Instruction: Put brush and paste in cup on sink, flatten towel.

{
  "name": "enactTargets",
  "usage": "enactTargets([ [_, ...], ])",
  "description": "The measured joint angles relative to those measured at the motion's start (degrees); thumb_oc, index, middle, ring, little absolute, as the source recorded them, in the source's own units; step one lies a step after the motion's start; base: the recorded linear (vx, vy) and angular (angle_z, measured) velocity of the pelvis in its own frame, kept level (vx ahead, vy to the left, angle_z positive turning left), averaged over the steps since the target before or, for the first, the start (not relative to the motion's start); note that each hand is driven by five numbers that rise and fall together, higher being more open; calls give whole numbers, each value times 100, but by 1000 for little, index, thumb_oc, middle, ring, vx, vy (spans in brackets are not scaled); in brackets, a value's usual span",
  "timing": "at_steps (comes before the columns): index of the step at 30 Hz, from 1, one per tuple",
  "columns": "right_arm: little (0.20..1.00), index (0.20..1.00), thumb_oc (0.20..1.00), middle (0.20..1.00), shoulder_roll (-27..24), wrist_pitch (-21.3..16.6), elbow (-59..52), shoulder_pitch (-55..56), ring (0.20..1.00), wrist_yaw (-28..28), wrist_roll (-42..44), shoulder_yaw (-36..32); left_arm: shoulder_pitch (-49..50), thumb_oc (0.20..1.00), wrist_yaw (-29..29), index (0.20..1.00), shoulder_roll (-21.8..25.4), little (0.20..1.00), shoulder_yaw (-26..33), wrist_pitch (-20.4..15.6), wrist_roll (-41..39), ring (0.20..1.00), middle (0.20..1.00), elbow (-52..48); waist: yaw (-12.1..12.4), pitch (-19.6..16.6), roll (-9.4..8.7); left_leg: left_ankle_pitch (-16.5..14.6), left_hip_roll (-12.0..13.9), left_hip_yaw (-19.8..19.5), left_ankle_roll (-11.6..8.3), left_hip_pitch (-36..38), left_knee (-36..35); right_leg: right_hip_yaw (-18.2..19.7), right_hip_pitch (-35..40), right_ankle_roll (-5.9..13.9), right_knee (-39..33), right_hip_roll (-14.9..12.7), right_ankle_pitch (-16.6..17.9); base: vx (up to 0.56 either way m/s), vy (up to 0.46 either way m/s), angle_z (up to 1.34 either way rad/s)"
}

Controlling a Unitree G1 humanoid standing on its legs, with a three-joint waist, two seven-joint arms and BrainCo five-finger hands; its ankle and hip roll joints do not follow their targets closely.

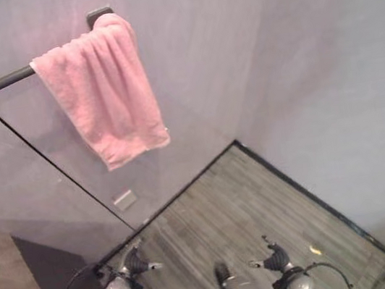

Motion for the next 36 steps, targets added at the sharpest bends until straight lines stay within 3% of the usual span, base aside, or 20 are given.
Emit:
enactTargets([
  [2,1000,1000,1000,1000,-30,-42,-82,113,1000,1,-1,7,125,1000,-27,1000,-18,1000,-1,0,1,1000,1000,-1,10,-1,-18,-135,-15,-69,-207,167,64,-310,176,-52,-159,-186,716,147,-133,34],
  [5,1000,1000,1000,1000,-145,-60,150,-97,1000,0,-2,-4,106,1000,-53,1000,-223,1000,57,-2,0,1000,1000,-11,30,18,353,-391,399,-179,-436,194,426,-640,695,-390,-572,98,605,118,-128,26],
  [9,1000,1000,1000,1000,-466,-87,166,-463,1000,-4,-5,-75,3,1000,-49,1000,-352,1000,263,-83,-78,1000,1000,-56,119,-38,303,-262,622,-6,-607,192,726,-854,1071,-674,-848,305,527,133,-193,32],
  [12,1000,1000,1000,1000,-503,-83,327,-504,1000,-13,-11,0,-24,1000,-62,1000,-539,1000,271,-69,-117,1000,1000,211,247,160,38,-38,763,-193,-1052,-617,2191,-1098,1202,-856,-735,294,281,125,-204,71],
  [14,1000,1000,1000,1000,-485,-74,371,-384,1000,-12,-14,-3,-286,1000,-72,1000,-534,1000,132,-46,-237,1000,1000,271,84,333,-147,349,1007,346,-1509,-1697,3680,-1509,1088,-1022,-627,119,52,98,34,139],
  [15,1000,1000,1000,1000,-422,-62,436,-377,1000,-17,-14,2,-261,1000,-86,1000,-512,1000,94,-45,-275,1000,1000,226,138,344,-280,273,989,751,-1321,-1738,3273,-1360,1093,-817,-719,59,31,127,63,76],
  [16,1000,1000,1000,1000,-370,-63,571,-476,1000,-18,-14,6,-247,1000,-89,1000,-506,1000,77,-29,-283,1000,1000,224,173,356,-263,305,966,971,-1233,-1681,2449,-1380,1103,-300,-799,85,-350,110,67,7],
  [17,1000,1000,1000,1000,-407,-62,613,-596,1000,-16,-15,1,-249,1000,-85,1000,-541,1000,85,-31,-286,1000,1000,207,245,385,-45,370,1169,1052,-1166,-1606,1645,-1534,968,-394,-567,226,-655,109,66,-19],
  [18,1000,1000,1000,1000,-461,-68,579,-634,1000,-18,-16,-21,-248,1000,-80,1000,-504,1000,73,-34,-292,1000,1000,164,243,425,83,476,1348,955,-1213,-1504,1177,-1395,835,-809,88,217,-575,300,192,-14],
  [19,1000,1000,1000,1000,-458,-35,620,-693,1000,-29,-19,-92,-282,1000,-85,1000,-486,1000,60,18,-302,1000,1000,218,136,486,125,574,1385,803,-1147,-1293,630,-1269,1043,-944,-133,338,-359,308,203,-7],
  [21,1000,1000,1000,1000,-427,-46,664,-752,1000,-38,-22,-62,-302,1000,-74,1000,-431,1000,68,16,-297,1000,1000,189,134,466,91,624,1302,946,-1121,-1310,455,-1165,1147,-324,-450,333,-425,232,167,-14],
  [22,1000,1000,1000,1000,-410,-42,717,-773,1000,-31,-29,-49,-315,1000,-58,1000,-416,1000,79,7,-296,1000,1000,172,153,473,112,651,1298,980,-1151,-1311,307,-1228,1180,-177,-482,327,-648,136,140,-37],
  [23,1000,1000,1000,1000,-407,-36,725,-758,1000,-25,-43,-2,-340,1000,-46,1000,-389,1000,100,2,-295,1000,1000,161,207,474,101,724,1292,973,-1144,-1287,207,-1279,1173,-426,-460,353,-586,199,218,-48],
  [24,1000,1000,1000,1000,-429,-15,692,-705,1000,-22,-84,21,-272,1000,-50,1000,-387,1000,153,18,-297,1000,1000,152,181,480,87,769,1254,826,-1132,-1174,257,-1136,1370,-730,-617,470,-180,194,223,-57],
  [28,1000,1000,1000,1000,-421,50,678,-586,1000,-20,-128,8,-211,1000,-69,1000,-369,1000,175,13,-269,1000,1000,95,176,461,81,707,974,817,-980,-1118,552,-1006,1611,-744,-692,528,-298,200,246,-32],
  [30,1000,1000,1000,1000,-418,51,589,-554,1000,-20,-123,-3,-115,1000,-98,1000,-257,1000,172,7,-262,1000,1000,-185,199,448,75,619,773,847,-651,-1110,624,-908,1675,-705,-652,524,-355,178,323,-25],
  [31,1000,1000,1000,1000,-418,48,536,-598,1000,-21,-122,-18,-95,1000,-104,1000,-138,1000,175,-6,-237,1000,1000,-329,199,411,128,603,522,967,-273,-1110,512,-864,1709,-706,-573,463,-450,143,296,-28],
  [32,1000,1000,1000,1000,-433,49,505,-593,1000,-21,-121,-17,-97,1000,-105,1000,-129,1000,175,-6,-217,1000,1000,-329,194,385,172,641,407,977,-192,-1062,408,-885,1694,-669,-457,455,-505,135,265,-21],
  [34,1000,1000,1000,1000,-410,45,345,-510,1000,-23,-118,-29,18,1000,-105,1000,-132,1000,183,-4,-214,1000,1000,-329,180,380,303,659,437,975,-8,-786,159,-886,1468,-455,412,451,-857,108,150,0],
  [36,1000,1000,1000,1000,-431,29,132,-385,1000,-13,-105,3,48,1000,-128,1000,-59,1000,9,-7,-213,1000,1000,-471,179,329,392,410,386,779,96,-621,221,-864,825,-216,2199,365,-1187,98,119,40],
])
